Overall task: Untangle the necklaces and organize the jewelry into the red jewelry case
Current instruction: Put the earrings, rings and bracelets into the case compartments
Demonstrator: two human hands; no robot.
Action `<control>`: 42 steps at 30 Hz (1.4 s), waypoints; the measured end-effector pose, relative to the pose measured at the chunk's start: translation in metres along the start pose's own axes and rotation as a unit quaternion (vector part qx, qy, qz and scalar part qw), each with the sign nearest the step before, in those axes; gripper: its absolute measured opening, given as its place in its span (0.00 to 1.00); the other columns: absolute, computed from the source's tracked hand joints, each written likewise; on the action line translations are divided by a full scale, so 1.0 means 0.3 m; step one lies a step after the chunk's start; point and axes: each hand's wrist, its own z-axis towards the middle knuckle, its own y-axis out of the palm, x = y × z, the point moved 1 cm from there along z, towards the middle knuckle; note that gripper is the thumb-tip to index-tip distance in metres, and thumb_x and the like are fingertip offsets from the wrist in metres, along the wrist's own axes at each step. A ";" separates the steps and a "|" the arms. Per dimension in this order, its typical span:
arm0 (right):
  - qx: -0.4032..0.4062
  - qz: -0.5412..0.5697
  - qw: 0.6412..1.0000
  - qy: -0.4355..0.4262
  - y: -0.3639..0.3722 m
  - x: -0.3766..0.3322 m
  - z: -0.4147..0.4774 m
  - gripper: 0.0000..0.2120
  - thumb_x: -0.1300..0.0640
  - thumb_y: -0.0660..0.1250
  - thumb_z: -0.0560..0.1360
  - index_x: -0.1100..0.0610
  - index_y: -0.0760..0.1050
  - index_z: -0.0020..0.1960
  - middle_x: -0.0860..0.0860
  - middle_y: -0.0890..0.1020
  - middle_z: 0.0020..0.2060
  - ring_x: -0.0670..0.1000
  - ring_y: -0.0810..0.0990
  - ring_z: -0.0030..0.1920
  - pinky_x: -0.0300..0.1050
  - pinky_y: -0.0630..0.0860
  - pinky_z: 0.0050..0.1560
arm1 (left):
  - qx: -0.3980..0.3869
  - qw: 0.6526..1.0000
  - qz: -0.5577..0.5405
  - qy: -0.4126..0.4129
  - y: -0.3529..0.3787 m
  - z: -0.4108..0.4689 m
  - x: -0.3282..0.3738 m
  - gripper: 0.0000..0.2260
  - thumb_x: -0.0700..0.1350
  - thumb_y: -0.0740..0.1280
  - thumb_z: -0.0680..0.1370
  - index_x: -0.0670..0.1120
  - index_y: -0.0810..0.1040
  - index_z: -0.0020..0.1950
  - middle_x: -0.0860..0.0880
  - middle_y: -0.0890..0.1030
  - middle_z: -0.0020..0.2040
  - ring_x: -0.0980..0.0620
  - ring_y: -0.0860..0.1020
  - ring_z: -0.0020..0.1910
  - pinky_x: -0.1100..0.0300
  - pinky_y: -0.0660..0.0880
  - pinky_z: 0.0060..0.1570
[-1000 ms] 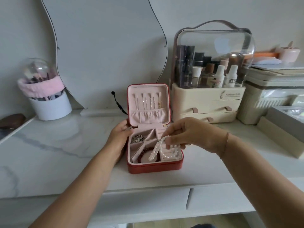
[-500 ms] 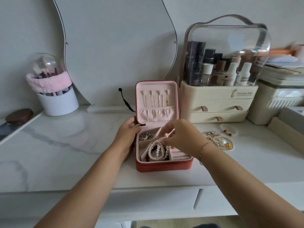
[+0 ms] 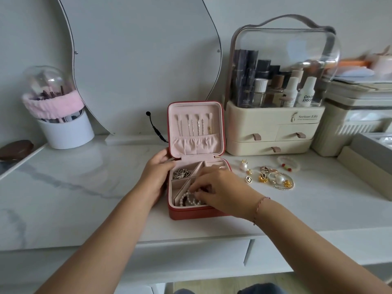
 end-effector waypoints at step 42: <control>0.106 0.283 0.939 0.164 -0.224 0.066 -0.030 0.05 0.64 0.72 0.71 0.56 0.81 0.45 0.51 0.84 0.33 0.43 0.78 0.31 0.36 0.77 0.36 | -0.006 1.000 -0.007 -0.003 0.000 0.004 0.002 0.19 0.29 0.61 0.76 0.42 0.76 0.64 0.44 0.83 0.55 0.51 0.83 0.46 0.64 0.79 0.38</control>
